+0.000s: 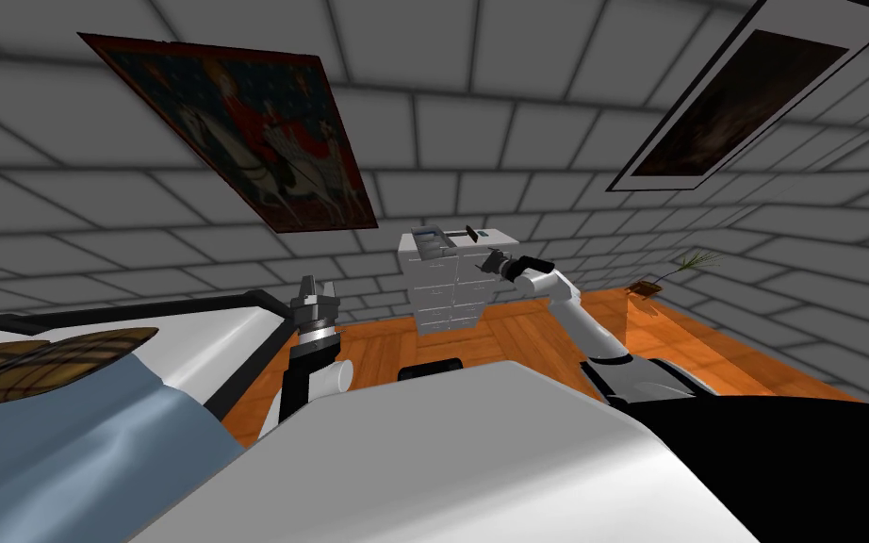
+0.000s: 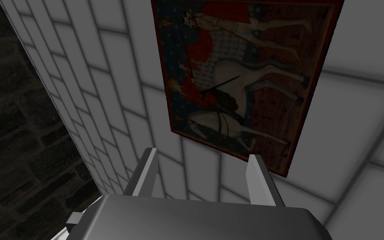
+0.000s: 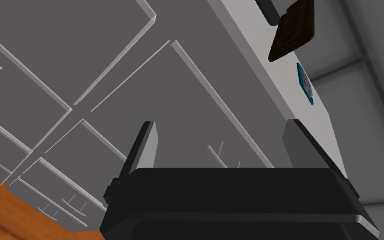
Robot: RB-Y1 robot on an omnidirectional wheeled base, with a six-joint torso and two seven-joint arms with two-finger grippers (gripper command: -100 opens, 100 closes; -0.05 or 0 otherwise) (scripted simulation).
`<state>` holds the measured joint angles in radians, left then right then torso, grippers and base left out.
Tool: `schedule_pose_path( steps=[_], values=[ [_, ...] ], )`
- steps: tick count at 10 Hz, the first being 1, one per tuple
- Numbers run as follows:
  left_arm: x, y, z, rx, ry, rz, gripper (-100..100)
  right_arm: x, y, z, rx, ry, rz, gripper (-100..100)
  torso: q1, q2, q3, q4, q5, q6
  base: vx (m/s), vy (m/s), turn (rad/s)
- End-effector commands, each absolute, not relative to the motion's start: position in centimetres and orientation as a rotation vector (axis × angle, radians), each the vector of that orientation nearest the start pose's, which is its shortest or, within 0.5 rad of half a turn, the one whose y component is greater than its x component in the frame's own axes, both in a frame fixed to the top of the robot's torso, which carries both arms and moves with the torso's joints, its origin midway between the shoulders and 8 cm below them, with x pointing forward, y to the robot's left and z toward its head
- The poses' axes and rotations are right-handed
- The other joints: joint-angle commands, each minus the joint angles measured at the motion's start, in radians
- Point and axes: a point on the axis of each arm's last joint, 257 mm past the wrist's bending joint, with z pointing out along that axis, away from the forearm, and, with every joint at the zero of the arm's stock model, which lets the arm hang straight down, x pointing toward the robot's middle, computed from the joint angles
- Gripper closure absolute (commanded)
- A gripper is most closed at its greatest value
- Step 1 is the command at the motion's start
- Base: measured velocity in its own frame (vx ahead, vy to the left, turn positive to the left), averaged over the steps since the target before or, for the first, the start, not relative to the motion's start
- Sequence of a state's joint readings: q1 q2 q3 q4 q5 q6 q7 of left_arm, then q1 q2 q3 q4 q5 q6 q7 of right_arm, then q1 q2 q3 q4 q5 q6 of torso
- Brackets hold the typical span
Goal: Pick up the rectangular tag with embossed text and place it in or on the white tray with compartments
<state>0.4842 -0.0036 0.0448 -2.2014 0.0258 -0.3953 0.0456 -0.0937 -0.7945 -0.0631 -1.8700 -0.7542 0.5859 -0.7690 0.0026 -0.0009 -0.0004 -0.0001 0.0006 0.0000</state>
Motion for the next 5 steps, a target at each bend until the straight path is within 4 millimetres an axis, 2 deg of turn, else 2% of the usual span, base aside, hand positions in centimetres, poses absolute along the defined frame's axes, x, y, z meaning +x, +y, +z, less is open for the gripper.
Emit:
schedule_pose_path(
  steps=[1, 2, 3, 5],
  values=[
    [37.1, 30.4, -2.7, -0.831, 0.685, -1.278, 0, 54.9, -35.2, -11.2, -2.548, -1.407, -2.032, -100, 0.000, 0.000, 0.000, 0.000, 0.000, 0.000, 0.011, 0.037, -0.022],
    [37.1, 30.4, -2.7, -0.831, 0.685, -1.278, 0, 54.7, -35.3, -11.7, -2.565, -1.415, -1.996, -100, 0.000, 0.000, 0.000, 0.000, 0.000, 0.000, 0.008, 0.015, -0.002],
    [37.1, 30.4, -2.7, -0.831, 0.685, -1.278, 0, 55.3, -36.1, -10.8, -2.584, -1.348, -1.962, -100, -0.001, 0.000, 0.000, 0.000, 0.000, 0.000, 0.016, 0.032, -0.024],
    [37.1, 30.4, -2.7, -0.831, 0.685, -1.278, 0, 54.8, -36.3, -12.0, -2.623, -1.345, -1.882, -100, 0.000, -0.001, 0.000, 0.000, 0.000, 0.000, 0.011, 0.028, -0.010]
  ],
)
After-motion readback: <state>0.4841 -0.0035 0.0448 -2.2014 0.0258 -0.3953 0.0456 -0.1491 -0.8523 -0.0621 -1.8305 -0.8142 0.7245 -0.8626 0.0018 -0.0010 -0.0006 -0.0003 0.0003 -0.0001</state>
